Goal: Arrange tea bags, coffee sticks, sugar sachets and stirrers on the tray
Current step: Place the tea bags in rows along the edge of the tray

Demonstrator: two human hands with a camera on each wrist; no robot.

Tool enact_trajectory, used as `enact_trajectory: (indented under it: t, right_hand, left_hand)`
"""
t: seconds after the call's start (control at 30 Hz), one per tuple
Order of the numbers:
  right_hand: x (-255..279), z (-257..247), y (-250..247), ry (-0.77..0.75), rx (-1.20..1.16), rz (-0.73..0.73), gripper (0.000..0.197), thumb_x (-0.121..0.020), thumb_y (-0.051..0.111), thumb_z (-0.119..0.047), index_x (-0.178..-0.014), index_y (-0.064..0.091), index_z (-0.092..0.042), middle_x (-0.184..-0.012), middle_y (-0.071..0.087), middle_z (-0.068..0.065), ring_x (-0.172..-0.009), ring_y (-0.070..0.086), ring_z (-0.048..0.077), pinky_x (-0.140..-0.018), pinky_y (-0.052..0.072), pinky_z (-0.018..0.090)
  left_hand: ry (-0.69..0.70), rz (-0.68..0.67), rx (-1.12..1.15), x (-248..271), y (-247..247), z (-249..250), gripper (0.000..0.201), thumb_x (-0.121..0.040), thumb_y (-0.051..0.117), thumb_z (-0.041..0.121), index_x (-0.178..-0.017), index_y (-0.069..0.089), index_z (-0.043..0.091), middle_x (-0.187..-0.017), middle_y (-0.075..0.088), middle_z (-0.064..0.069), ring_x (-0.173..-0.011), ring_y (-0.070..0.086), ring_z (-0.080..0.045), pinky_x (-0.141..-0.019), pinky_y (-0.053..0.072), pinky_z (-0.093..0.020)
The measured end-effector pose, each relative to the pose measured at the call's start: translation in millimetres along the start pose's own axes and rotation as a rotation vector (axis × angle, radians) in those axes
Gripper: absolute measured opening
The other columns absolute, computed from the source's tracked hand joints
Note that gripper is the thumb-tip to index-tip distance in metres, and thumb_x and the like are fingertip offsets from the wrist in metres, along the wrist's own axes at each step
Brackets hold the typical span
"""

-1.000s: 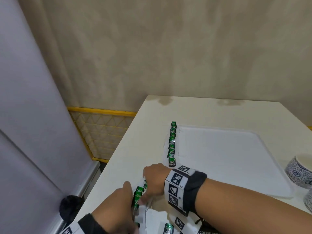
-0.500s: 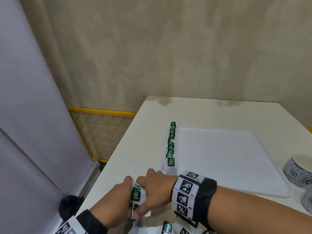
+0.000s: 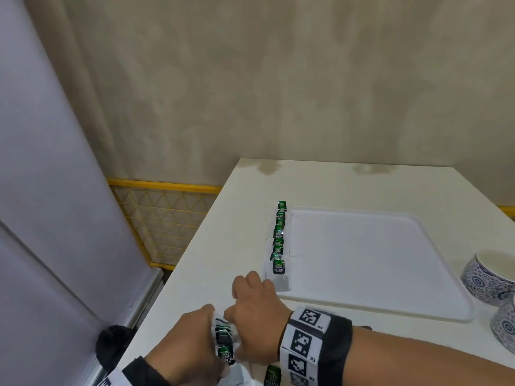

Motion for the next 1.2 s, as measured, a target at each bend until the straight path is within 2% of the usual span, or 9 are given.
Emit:
enact_trajectory:
  t: [0.13,0.43,0.53,0.7,0.83,0.97,1.07,1.13,1.2]
  right_hand:
    - [1.0,-2.4,0.1,0.014,-0.045,-0.033,0.044,-0.082,0.071,-0.022,-0.124,0.057,-0.016,-0.118,0.042,0.015,-0.114,0.037,0.033,-0.082,0.036,0.041]
    - [9.0,39.0,-2.7,0.078,-0.421,-0.109,0.042,-0.085,0.067,-0.009,-0.124,0.055,-0.018,-0.116,0.056,0.006,-0.100,0.054,0.021,-0.083,0.047,0.032]
    - [13.8,48.0,-4.3,0.092,-0.505,-0.120,0.047,-0.082,0.071,-0.018,-0.124,0.052,-0.023,-0.112,0.061,0.005,-0.092,0.056,0.018,-0.082,0.050,0.033]
    - [24.1,49.4,-14.9,0.058,-0.497,-0.108,0.069,-0.068,0.079,-0.053,-0.127,0.049,-0.032,-0.119,0.053,-0.001,-0.112,0.049,0.019,-0.093,0.047,0.042]
    - [24.3,50.0,-34.7,0.065,-0.588,0.043,0.041,-0.076,0.077,-0.044,-0.108,0.056,-0.030,-0.105,0.060,-0.006,-0.092,0.053,0.011,-0.081,0.048,0.029]
    - [22.7,54.3,-42.8,0.108,-0.673,0.088,0.029,-0.084,0.072,-0.030,-0.068,0.047,-0.028,-0.069,0.053,-0.010,-0.061,0.048,0.004,-0.056,0.039,0.020]
    - [25.0,58.6,-41.9,0.177,-0.866,0.113,0.017,-0.085,0.070,-0.023,-0.074,0.058,-0.020,-0.072,0.067,0.003,-0.063,0.065,0.014,-0.065,0.056,0.032]
    - [26.8,58.1,-41.1,0.185,-0.912,0.128,0.012,-0.086,0.069,-0.021,-0.081,0.061,-0.013,-0.077,0.072,0.012,-0.069,0.070,0.022,-0.073,0.059,0.039]
    - [28.1,56.7,-38.6,0.180,-0.967,0.127,0.014,-0.087,0.069,-0.019,-0.084,0.061,-0.008,-0.075,0.072,0.012,-0.066,0.070,0.021,-0.074,0.059,0.040]
  left_hand:
    - [0.017,0.017,0.065,-2.3,0.2,-2.4,0.042,-0.054,0.077,0.027,-0.092,0.059,0.028,-0.094,0.065,0.012,-0.085,0.062,-0.003,-0.077,0.054,-0.023]
    - [0.140,0.123,0.051,-8.1,-13.9,7.2,0.014,-0.076,0.074,0.032,-0.075,0.063,0.023,-0.079,0.063,0.007,-0.071,0.055,-0.004,-0.060,0.038,-0.015]
    - [0.160,0.170,0.074,-11.7,-19.5,9.6,0.021,-0.079,0.072,0.033,-0.069,0.058,0.021,-0.073,0.061,0.005,-0.067,0.052,-0.006,-0.056,0.034,-0.016]
    - [0.244,0.219,0.132,-11.0,-31.2,24.6,0.031,-0.081,0.072,0.029,-0.061,0.048,0.023,-0.059,0.050,0.007,-0.057,0.043,-0.004,-0.052,0.029,-0.018]
    - [0.353,0.218,0.290,-6.7,-44.3,36.4,0.032,-0.081,0.073,0.025,-0.059,0.050,0.024,-0.052,0.052,0.014,-0.051,0.044,-0.001,-0.052,0.031,-0.017]
    - [0.361,0.101,0.704,-3.9,-46.3,39.0,0.017,-0.085,0.071,0.020,-0.077,0.060,0.011,-0.072,0.064,-0.001,-0.062,0.058,-0.011,-0.057,0.044,-0.022]
    - [0.347,-0.102,0.979,2.4,-31.8,44.8,0.045,-0.082,0.072,0.032,-0.108,0.055,0.000,-0.098,0.065,-0.018,-0.081,0.064,-0.020,-0.065,0.049,-0.026]
    - [0.373,-0.248,1.066,12.4,-22.8,53.7,0.050,-0.082,0.071,0.021,-0.122,0.048,0.004,-0.112,0.065,-0.023,-0.097,0.067,-0.028,-0.075,0.053,-0.031]
    - [0.382,-0.353,1.105,19.9,-16.1,56.3,0.055,-0.080,0.068,0.005,-0.128,0.041,0.006,-0.111,0.065,-0.020,-0.093,0.068,-0.029,-0.072,0.054,-0.034]
Point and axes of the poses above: each hand's wrist, its own x-axis away from the middle knuckle, its own y-axis out of the palm, z = x × y, the point moved 9 cm from there along -x, towards the middle knuckle
